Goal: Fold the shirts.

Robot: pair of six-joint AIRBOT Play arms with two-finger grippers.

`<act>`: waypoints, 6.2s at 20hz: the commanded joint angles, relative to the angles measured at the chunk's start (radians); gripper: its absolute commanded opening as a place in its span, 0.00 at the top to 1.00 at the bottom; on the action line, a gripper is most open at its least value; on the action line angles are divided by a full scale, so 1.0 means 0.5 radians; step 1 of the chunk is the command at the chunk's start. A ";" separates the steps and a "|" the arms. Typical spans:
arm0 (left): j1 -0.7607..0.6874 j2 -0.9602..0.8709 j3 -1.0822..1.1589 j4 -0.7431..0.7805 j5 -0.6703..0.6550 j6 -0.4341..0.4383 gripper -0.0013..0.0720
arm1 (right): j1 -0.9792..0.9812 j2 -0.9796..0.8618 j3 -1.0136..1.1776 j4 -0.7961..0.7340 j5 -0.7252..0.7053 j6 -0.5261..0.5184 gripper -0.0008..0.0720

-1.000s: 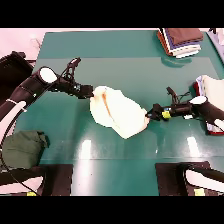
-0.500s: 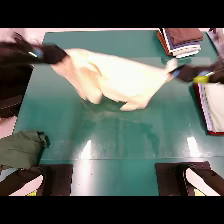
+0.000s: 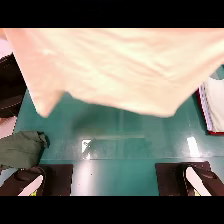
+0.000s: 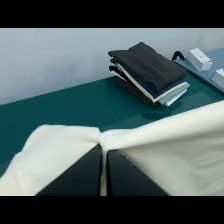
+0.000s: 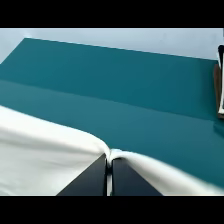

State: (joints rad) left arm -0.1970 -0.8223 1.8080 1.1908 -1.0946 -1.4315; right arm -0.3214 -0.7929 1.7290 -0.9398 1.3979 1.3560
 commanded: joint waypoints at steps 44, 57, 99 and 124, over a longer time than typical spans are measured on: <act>0.275 -0.693 -2.248 -0.474 0.461 0.159 0.22 | 0.428 -0.667 -1.155 -0.354 -0.141 0.144 0.49; 0.237 -0.689 -1.870 -0.410 0.184 0.156 0.95 | -0.513 -0.728 -1.937 -0.251 -0.123 0.085 0.29; 0.237 -0.719 0.052 -0.095 -0.366 -0.070 0.95 | -0.123 -0.723 0.245 -0.075 0.157 0.123 0.97; 0.457 -1.627 -0.155 -0.013 -0.685 -0.066 0.15 | 0.294 -1.678 0.208 -0.461 0.416 0.165 0.47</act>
State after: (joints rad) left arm -0.0151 -1.6741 1.7748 1.1641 -1.3415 -1.4654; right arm -0.1627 -1.6863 1.8999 -1.1736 1.5436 1.4757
